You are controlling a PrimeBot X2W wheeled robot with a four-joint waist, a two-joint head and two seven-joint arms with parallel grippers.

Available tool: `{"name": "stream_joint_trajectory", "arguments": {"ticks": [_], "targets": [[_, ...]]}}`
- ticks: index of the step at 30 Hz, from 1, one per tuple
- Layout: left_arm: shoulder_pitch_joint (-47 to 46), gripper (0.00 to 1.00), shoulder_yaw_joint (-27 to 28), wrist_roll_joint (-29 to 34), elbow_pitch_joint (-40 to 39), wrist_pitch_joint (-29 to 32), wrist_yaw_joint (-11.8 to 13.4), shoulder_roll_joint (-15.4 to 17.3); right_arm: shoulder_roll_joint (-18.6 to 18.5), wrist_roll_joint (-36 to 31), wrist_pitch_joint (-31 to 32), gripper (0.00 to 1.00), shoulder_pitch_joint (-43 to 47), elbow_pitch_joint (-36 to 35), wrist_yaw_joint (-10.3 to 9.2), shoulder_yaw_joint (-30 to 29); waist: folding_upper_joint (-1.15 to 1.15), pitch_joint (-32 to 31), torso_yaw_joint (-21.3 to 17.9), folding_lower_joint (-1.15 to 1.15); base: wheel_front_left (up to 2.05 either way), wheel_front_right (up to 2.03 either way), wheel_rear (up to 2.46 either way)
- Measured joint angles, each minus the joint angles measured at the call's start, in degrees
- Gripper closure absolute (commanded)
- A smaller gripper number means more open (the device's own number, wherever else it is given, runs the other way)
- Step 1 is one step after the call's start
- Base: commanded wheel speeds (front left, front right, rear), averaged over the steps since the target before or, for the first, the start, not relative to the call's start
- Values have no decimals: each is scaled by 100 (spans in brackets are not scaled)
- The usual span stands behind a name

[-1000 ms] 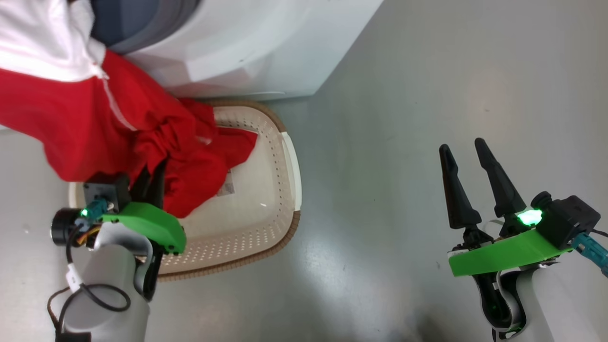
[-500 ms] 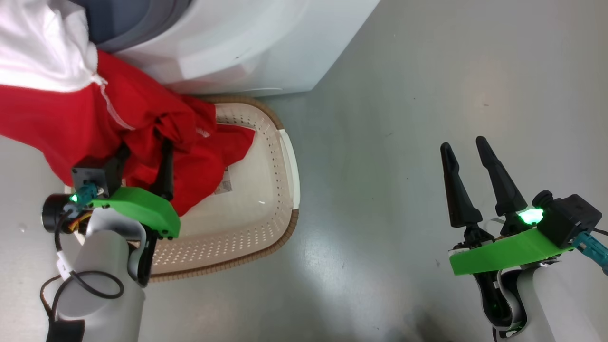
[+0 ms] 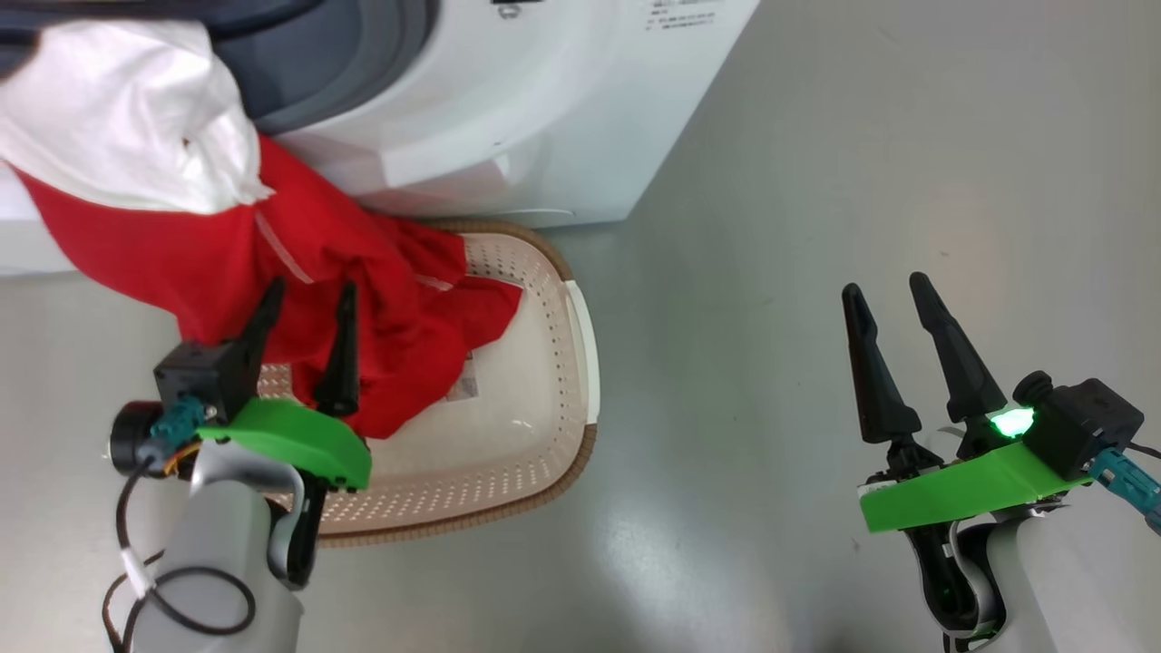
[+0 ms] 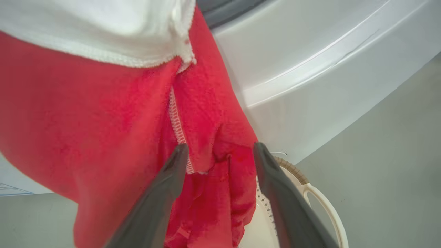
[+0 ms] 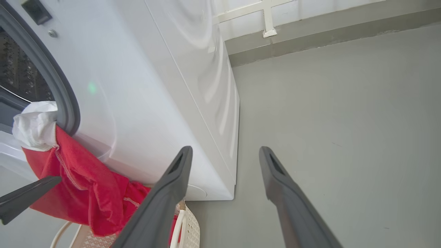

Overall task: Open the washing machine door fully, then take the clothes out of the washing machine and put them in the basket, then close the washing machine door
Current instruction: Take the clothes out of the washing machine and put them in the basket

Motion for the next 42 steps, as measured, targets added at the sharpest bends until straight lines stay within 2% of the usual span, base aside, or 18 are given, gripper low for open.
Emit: {"name": "stream_joint_trajectory", "arguments": {"ticks": [15, 29, 42], "targets": [[1027, 0, 230, 78, -1339, 0, 0, -53, -2, -143, 0, 0, 235, 115, 0, -121, 0, -519, 296, 0, 0, 0, 0], [2351, 0, 438, 293, -2594, 0, 11, -60, 0, -189, 0, 0, 579, 159, 0, -156, 0, -940, 365, 0, 0, 0, 0], [2588, 0, 375, 246, -2980, 0, 168, -58, 0, -189, 0, 0, 579, 145, 0, -176, 0, -930, 345, 0, 0, 0, 0]]}}
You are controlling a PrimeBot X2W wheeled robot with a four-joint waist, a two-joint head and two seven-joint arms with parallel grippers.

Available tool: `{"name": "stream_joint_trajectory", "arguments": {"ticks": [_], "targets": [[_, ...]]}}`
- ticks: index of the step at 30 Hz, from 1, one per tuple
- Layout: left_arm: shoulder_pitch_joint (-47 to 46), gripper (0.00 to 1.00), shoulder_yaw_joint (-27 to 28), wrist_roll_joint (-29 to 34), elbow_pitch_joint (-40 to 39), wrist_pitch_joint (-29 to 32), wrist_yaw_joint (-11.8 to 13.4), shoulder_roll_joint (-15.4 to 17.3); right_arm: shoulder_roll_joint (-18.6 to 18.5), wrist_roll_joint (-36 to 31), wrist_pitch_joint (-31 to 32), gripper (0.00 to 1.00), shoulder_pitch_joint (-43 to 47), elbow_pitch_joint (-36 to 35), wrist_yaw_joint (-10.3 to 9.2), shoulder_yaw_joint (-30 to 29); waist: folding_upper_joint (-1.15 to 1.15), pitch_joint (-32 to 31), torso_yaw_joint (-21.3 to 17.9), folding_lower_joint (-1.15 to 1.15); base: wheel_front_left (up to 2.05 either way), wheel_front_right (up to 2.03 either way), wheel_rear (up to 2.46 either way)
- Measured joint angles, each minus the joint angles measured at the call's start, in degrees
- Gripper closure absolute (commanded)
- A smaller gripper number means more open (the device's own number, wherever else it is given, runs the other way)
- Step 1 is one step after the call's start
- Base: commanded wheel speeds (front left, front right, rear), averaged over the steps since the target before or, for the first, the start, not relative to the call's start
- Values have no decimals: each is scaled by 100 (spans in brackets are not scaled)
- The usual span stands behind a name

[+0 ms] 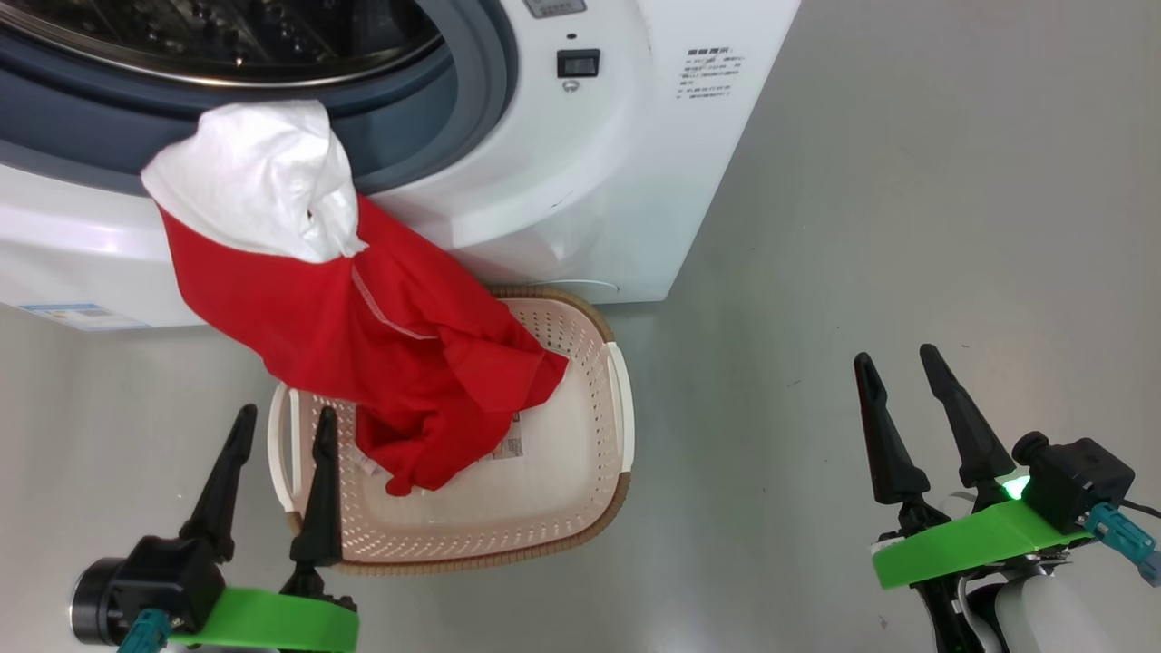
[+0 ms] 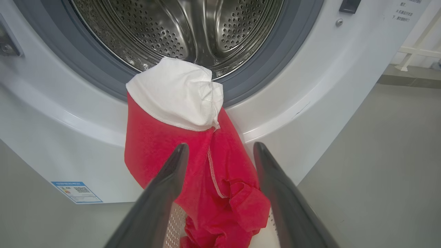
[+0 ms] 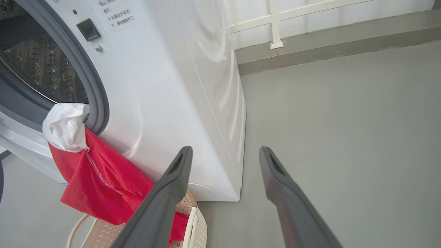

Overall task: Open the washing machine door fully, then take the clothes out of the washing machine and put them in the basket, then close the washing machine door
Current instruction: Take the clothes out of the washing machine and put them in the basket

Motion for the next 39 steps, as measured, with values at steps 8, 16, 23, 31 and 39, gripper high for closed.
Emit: {"name": "stream_joint_trajectory", "arguments": {"ticks": [8, 16, 23, 31, 39], "targets": [[-550, 0, 5, 43, 513, 0, -41, -2, -1, 0, 0, 0, -2, -27, 0, -12, 0, 109, 31, 0, 0, 0, 0], [-2056, 0, 155, 170, 1745, 0, -118, -12, 0, 13, 0, 0, -62, -31, 0, 85, 0, 287, -50, 0, 0, 0, 0], [-2956, 0, 160, 367, 2838, 0, -159, 65, -1, 129, 0, 0, -252, -54, 0, 202, 0, 451, -290, 0, 0, 0, 0], [-3550, 3, 401, 472, 3440, 0, 1, 283, 2, 216, 0, 0, -269, -93, 0, 211, 0, 680, -550, 0, 0, 0, 0], [-3599, 100, 482, 474, 3439, 0, -7, 275, 1, 252, 0, 0, -316, -99, 0, 188, 0, 755, -601, 0, 0, 0, 0]]}}
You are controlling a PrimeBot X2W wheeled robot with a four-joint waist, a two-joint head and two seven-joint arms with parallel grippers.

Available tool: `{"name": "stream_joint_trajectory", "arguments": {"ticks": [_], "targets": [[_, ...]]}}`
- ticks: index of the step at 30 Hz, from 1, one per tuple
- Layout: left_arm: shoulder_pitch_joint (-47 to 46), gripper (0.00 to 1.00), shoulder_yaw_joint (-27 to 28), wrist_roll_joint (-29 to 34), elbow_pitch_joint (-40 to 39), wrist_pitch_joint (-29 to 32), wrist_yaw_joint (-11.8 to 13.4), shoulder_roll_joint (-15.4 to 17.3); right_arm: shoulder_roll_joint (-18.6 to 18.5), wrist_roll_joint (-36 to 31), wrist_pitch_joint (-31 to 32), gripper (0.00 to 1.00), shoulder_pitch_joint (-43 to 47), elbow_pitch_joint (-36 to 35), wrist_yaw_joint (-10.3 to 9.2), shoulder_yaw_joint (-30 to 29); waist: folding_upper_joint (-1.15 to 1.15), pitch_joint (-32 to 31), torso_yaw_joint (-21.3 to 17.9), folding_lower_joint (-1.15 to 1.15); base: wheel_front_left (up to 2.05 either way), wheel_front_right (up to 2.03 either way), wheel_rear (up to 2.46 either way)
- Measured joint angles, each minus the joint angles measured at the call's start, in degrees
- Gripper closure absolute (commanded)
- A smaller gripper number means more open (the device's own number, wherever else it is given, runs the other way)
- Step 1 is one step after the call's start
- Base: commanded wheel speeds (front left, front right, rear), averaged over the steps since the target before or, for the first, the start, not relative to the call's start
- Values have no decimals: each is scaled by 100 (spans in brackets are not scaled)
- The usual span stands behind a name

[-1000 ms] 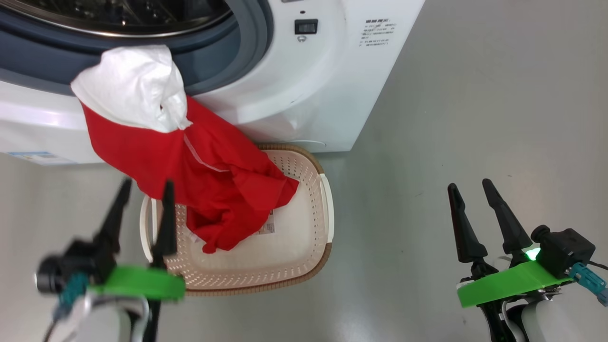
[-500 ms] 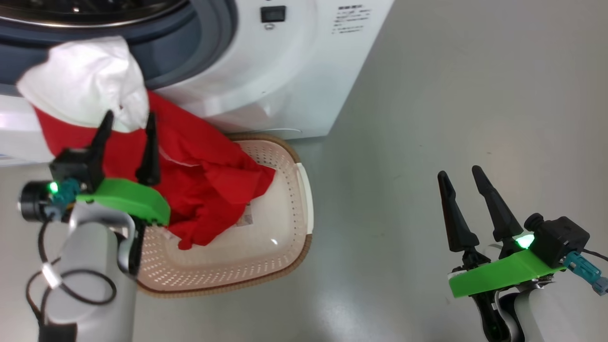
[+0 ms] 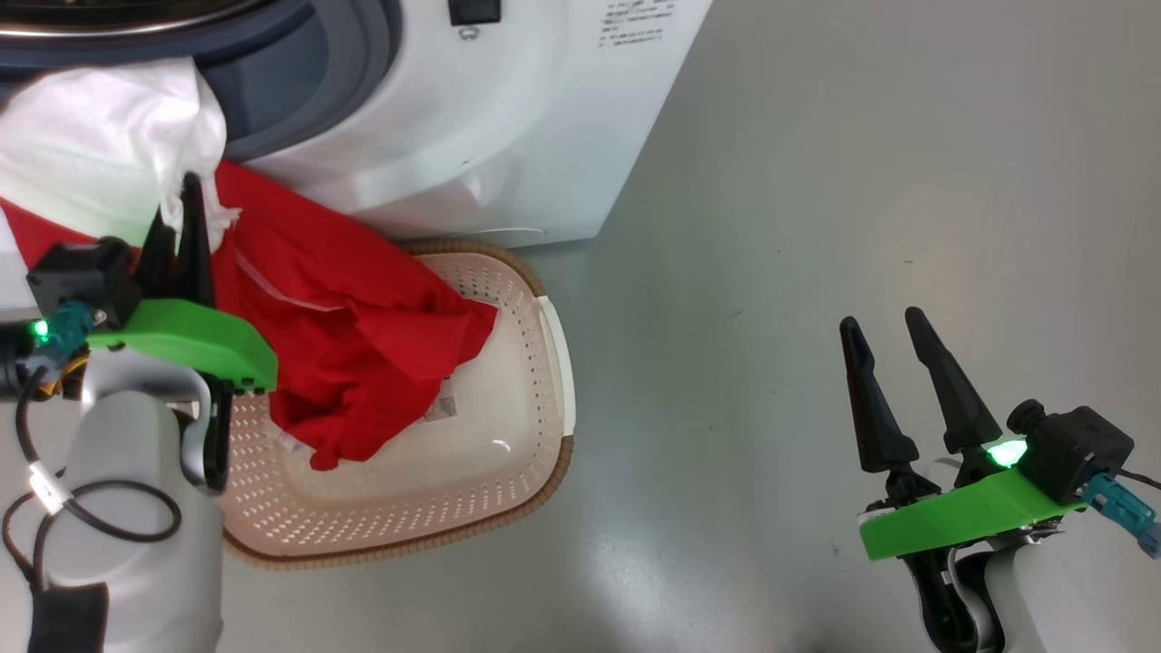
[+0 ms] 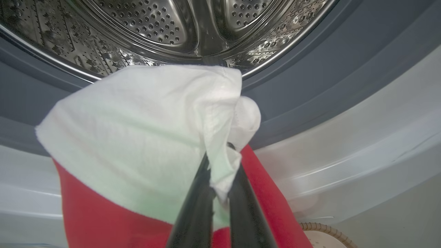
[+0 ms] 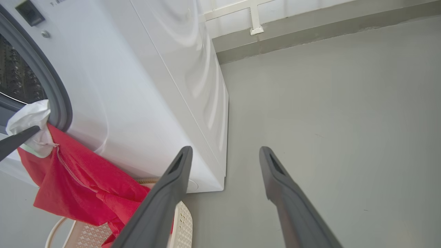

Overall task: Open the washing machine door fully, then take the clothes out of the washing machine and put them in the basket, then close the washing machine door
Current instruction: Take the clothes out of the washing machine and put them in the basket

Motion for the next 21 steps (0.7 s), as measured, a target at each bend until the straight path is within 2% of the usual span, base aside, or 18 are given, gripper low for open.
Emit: {"name": "stream_joint_trajectory", "arguments": {"ticks": [6, 11, 17, 21], "targets": [[470, 100, 13, -11, -390, 0, -53, -145, 0, 0, 0, 0, -66, -4, 0, -1, 0, -22, 106, 0, 0, 0, 0], [881, 100, -31, -99, -416, 0, -68, -264, 0, 1, 0, 0, -66, 0, 0, 9, 0, -3, 152, 0, 0, 0, 0], [1092, 100, -414, -185, -172, 0, -154, -298, -1, 8, 0, 0, -92, -3, 0, 24, 0, 132, 174, 0, 0, 0, 0], [1090, 100, -1009, -268, 219, 0, -159, -296, -1, 8, 0, 0, -213, -23, 0, 26, 0, 287, 165, 0, 0, 0, 0]]}}
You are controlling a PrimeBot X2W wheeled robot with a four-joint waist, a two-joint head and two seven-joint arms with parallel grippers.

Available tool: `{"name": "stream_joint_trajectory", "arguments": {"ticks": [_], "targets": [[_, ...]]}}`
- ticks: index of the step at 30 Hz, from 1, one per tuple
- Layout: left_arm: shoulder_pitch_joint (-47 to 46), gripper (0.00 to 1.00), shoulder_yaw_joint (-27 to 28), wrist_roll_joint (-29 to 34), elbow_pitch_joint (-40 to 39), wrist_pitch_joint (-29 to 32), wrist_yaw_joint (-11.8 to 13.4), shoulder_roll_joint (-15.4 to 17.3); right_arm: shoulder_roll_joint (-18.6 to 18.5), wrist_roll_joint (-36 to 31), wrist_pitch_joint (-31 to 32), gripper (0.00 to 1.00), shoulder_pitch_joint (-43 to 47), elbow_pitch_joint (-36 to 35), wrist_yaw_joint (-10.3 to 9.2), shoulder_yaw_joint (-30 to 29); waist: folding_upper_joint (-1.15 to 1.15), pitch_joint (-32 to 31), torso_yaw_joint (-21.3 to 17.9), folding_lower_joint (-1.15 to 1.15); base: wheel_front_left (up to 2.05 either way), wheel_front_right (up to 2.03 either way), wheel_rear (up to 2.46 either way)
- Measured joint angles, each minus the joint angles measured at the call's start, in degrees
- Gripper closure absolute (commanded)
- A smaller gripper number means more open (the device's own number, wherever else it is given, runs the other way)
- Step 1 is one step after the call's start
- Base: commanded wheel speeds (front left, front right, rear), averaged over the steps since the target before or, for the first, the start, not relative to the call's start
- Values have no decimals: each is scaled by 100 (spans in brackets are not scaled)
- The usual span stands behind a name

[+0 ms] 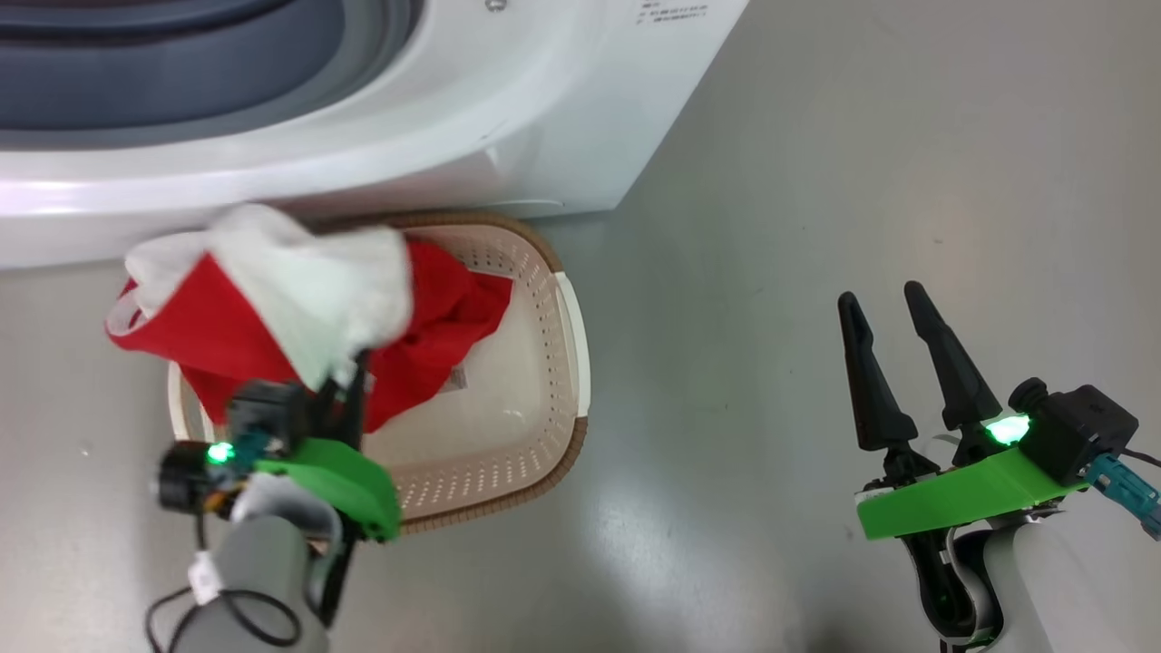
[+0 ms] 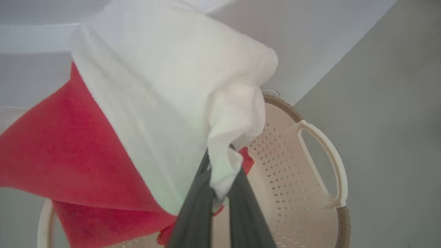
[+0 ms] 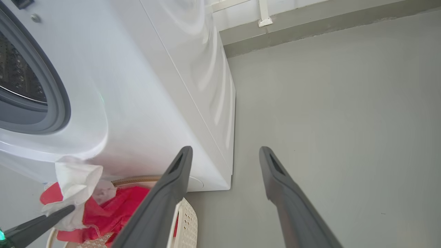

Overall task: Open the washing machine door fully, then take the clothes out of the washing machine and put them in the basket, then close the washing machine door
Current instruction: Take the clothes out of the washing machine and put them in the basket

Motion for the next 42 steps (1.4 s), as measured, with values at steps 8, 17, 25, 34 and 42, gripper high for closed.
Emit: {"name": "stream_joint_trajectory", "arguments": {"ticks": [8, 17, 25, 34, 42], "targets": [[-465, 100, -664, -413, 702, 1, -1, -21, -1, 0, 0, 0, -142, -78, 0, -12, 0, 379, -41, 0, 0, 0, 0], [-799, 20, -803, -603, 980, 1, -1, 114, -2, 81, 0, 0, -211, -81, 0, -23, 0, 556, -92, 0, 0, 0, 0], [-695, 0, -709, -662, 788, 1, -1, 130, -2, 99, 0, 0, -203, 19, 0, -51, 0, 241, -51, 0, 0, 0, 0], [-40, 0, -403, -584, 342, 1, -2, 120, -2, -44, 0, 0, -13, 193, 0, -52, 0, -432, 22, 0, 0, 0, 0], [562, 0, 4, -364, -402, 1, -2, 111, 0, -203, 0, 0, 417, 358, 0, -74, 0, -1195, 129, 0, 0, 0, 0]]}}
